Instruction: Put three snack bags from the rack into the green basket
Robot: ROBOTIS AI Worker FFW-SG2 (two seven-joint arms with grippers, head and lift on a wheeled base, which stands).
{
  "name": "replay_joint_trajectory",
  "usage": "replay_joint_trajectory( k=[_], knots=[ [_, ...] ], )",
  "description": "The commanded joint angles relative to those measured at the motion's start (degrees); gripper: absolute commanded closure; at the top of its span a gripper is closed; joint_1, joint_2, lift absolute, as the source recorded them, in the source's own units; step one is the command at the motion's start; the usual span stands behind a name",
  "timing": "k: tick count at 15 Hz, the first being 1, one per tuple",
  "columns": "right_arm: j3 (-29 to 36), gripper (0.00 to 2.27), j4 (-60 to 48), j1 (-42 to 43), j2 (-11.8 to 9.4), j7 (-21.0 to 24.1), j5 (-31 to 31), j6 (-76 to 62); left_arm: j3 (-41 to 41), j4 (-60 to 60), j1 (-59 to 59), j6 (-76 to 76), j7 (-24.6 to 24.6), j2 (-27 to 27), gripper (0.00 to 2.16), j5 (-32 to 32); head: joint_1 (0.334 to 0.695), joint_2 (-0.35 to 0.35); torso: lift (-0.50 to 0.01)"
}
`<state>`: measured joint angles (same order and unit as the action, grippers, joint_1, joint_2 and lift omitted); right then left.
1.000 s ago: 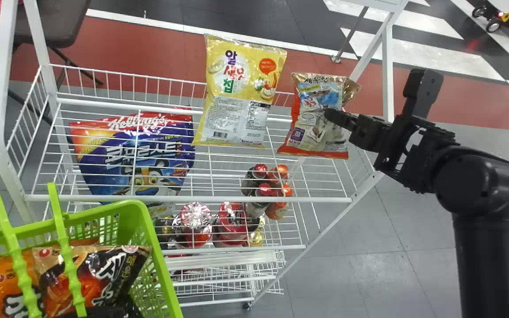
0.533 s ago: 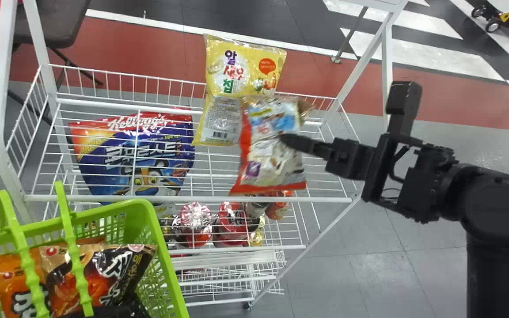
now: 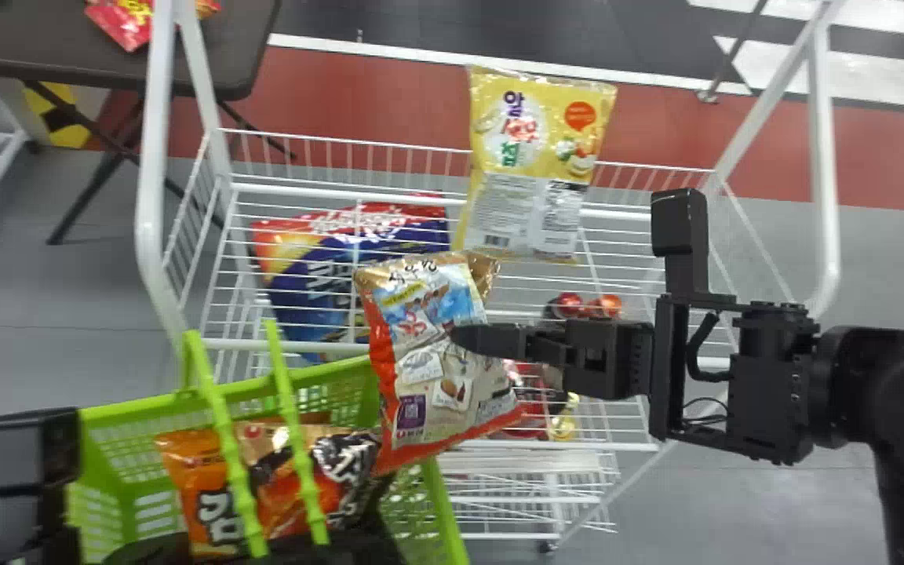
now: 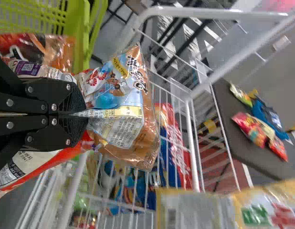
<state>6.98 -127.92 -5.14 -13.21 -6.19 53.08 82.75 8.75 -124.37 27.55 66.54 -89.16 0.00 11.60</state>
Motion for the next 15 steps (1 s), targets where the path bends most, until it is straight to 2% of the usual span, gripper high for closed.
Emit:
replay_joint_trajectory(
  k=[1,4,8,13,14,15],
  knots=[
    [-3.21,2.25,0.21,0.39,1.79,0.31,0.0,1.24,-1.1,0.1,-0.13,-0.48,0.3,-0.15,2.15,0.0,0.695,-0.1,0.0],
    [-4.96,2.25,1.53,0.66,2.93,1.27,2.38,1.94,-2.24,0.71,-0.74,-1.19,0.91,-0.15,2.15,0.0,0.695,-0.03,0.0],
    [-6.72,2.25,3.64,-0.31,4.25,1.71,4.66,3.52,-3.3,1.59,-1.71,-1.54,1.53,-0.15,2.15,0.18,0.695,0.013,0.0],
    [-6.98,2.25,3.38,-4.0,2.75,2.77,5.54,7.22,-0.48,1.5,-2.24,-1.89,1.62,-0.15,2.15,2.11,0.695,0.053,0.0],
    [-6.81,2.05,3.38,-4.35,2.4,2.59,5.63,7.22,0.04,1.33,-2.24,-1.89,1.62,-0.15,2.15,2.29,0.695,0.056,0.0],
    [-6.28,1.37,3.47,-4.88,2.23,1.71,5.98,7.04,0.13,1.33,-2.24,-1.71,1.53,-0.15,2.15,2.38,0.695,0.057,0.0]
  ],
)
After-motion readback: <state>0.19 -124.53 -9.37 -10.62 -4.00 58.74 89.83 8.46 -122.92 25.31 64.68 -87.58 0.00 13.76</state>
